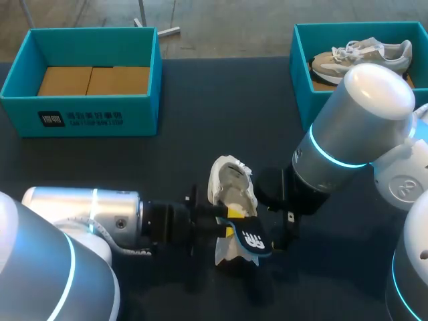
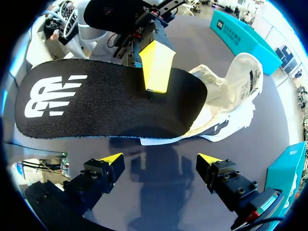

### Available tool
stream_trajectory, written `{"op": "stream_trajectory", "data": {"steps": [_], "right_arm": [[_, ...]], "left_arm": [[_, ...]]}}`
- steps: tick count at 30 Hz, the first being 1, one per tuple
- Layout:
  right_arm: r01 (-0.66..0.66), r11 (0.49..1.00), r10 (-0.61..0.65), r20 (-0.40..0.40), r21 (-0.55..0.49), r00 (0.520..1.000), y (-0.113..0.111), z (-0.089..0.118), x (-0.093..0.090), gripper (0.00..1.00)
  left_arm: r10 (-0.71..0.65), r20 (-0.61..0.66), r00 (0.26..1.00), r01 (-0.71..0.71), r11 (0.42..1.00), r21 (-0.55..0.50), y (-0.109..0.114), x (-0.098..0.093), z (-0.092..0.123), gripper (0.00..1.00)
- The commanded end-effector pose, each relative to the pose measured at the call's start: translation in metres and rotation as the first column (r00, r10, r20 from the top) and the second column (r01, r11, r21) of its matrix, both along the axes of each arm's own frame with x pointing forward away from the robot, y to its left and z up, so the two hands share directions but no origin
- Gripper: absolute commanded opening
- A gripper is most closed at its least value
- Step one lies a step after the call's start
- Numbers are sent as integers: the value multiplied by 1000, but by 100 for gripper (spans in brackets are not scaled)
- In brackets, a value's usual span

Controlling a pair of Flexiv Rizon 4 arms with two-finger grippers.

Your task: Take the shoe out of the shoebox, open the shoe tongue, remove and reinsert the insole, then place the shoe into the shoebox

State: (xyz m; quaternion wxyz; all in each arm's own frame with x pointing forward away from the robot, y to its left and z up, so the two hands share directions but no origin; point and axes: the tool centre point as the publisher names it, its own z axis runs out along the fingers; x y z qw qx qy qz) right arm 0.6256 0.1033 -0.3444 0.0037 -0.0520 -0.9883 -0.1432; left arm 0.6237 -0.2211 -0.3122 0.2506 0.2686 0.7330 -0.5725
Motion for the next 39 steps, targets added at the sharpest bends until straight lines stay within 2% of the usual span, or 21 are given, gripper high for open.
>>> {"op": "stream_trajectory", "data": {"steps": [1,4,20,39], "right_arm": [[1,1000,-1,2,-2,1000,1,-1,-1,100],[1,1000,-1,2,-2,1000,1,-1,-1,100],[1,1000,-1,2,-2,1000,1,-1,-1,100],[1,1000,-1,2,-2,1000,1,-1,-1,100]], "left_arm": [[-15,-3,1000,15,1000,1,1,1,0,9],[-22,-2,1000,22,1000,0,1,0,-1,0],[-33,7,999,33,999,2,2,4,-9,0],[28,-6,1000,-28,998,53,5,20,-23,0]]}}
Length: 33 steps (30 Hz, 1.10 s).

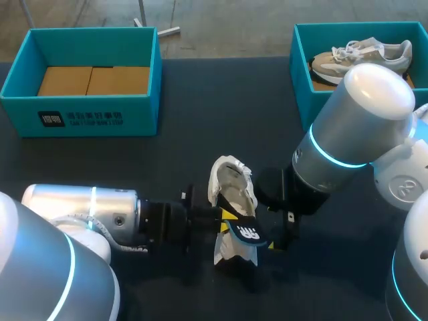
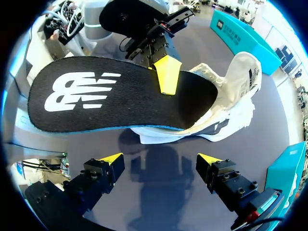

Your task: Take the shoe out of the shoebox, open the shoe tongue, remove and reinsert the insole, then place the shoe into the shoebox

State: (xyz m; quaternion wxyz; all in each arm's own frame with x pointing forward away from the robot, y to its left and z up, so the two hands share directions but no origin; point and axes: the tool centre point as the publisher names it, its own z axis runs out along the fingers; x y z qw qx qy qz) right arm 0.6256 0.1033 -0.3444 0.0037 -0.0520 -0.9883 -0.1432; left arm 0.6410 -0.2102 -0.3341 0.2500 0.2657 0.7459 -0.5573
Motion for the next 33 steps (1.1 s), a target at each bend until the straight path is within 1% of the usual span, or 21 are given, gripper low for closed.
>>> {"op": "stream_trajectory", "data": {"steps": [1,10,27,28,29,30,33], "right_arm": [[1,1000,-1,2,-2,1000,1,-1,-1,100],[1,1000,-1,2,-2,1000,1,-1,-1,100],[1,1000,-1,2,-2,1000,1,-1,-1,100],[1,1000,-1,2,-2,1000,1,-1,-1,100],[1,1000,-1,2,-2,1000,1,-1,-1,100],[1,1000,-1,2,-2,1000,1,-1,-1,100],[1,1000,-1,2,-2,1000,1,-1,-1,100]], "left_arm": [[15,-4,1000,-15,1000,21,-5,3,-2,0],[43,3,999,-43,997,60,-1,8,-6,0],[46,-6,999,-46,998,52,3,9,-7,0],[45,-6,999,-44,998,51,2,9,-6,2],[43,-7,999,-42,998,50,2,9,-6,6],[41,-7,999,-40,998,48,2,8,-6,8],[36,-8,999,-36,998,45,1,7,-6,10]]}}
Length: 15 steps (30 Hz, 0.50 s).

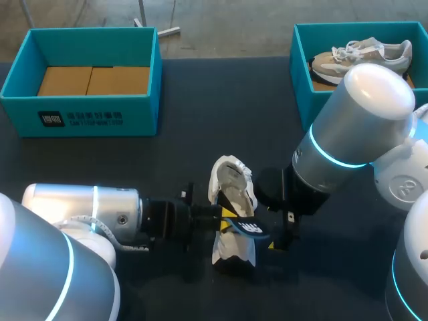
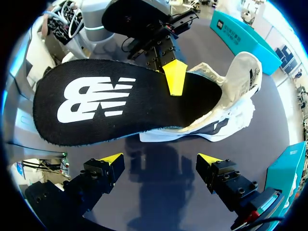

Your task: Take the shoe out of the shoebox, open the shoe tongue, remove and reinsert the insole, then place the shoe into the shoebox

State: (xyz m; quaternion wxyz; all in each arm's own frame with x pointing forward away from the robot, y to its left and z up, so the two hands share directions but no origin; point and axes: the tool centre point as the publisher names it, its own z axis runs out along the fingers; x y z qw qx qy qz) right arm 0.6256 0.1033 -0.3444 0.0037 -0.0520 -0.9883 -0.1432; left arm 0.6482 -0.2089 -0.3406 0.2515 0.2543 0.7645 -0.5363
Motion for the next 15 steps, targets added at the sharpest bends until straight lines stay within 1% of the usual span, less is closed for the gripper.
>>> {"op": "stream_trajectory", "data": {"steps": [1,4,5,7,15], "right_arm": [[1,1000,-1,2,-2,1000,1,-1,-1,100],[1,1000,-1,2,-2,1000,1,-1,-1,100],[1,1000,-1,2,-2,1000,1,-1,-1,100],[1,1000,-1,2,-2,1000,1,-1,-1,100],[1,1000,-1,2,-2,1000,1,-1,-1,100]], "left_arm": [[-4,0,1000,4,1000,-3,-1,0,0,10],[-8,0,1000,8,1000,-8,-1,-1,0,13],[-8,0,1000,8,1000,-10,-1,-1,1,19],[-10,1,1000,10,1000,-15,-1,-2,1,22],[-17,4,1000,17,999,-27,-3,-3,4,24]]}}
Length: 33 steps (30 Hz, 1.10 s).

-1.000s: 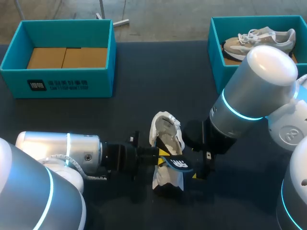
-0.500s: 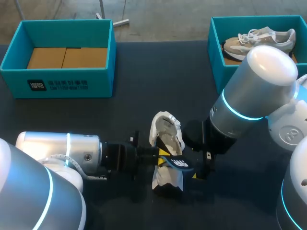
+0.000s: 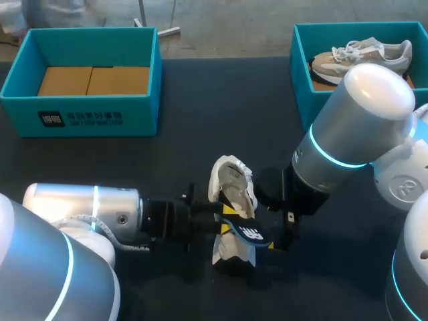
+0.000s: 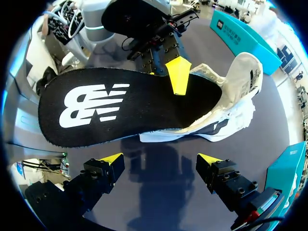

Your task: Take the shoe out of the shoebox, open the shoe tongue, remove and reinsert the insole, then place the shoe into the shoebox

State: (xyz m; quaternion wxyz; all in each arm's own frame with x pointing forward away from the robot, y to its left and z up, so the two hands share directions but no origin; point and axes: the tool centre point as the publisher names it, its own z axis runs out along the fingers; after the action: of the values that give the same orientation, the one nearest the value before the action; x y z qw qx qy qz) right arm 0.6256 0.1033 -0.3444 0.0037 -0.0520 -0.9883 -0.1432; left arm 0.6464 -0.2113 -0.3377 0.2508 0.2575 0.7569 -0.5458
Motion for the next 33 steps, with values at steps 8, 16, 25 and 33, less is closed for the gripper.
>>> {"op": "stream_trajectory", "data": {"steps": [8,16,25,33], "right_arm": [[1,1000,-1,2,-2,1000,1,-1,-1,100],[1,1000,-1,2,-2,1000,1,-1,-1,100],[1,1000,-1,2,-2,1000,1,-1,-1,100],[1,1000,-1,2,-2,1000,1,-1,-1,100]], "left_arm": [[-30,-1,1000,30,999,-32,-5,-6,8,23],[-47,0,999,47,998,-47,-8,-9,16,22],[-77,-2,997,76,995,-62,-12,-14,24,23],[-95,-15,995,94,993,-66,-11,-15,22,0]]}}
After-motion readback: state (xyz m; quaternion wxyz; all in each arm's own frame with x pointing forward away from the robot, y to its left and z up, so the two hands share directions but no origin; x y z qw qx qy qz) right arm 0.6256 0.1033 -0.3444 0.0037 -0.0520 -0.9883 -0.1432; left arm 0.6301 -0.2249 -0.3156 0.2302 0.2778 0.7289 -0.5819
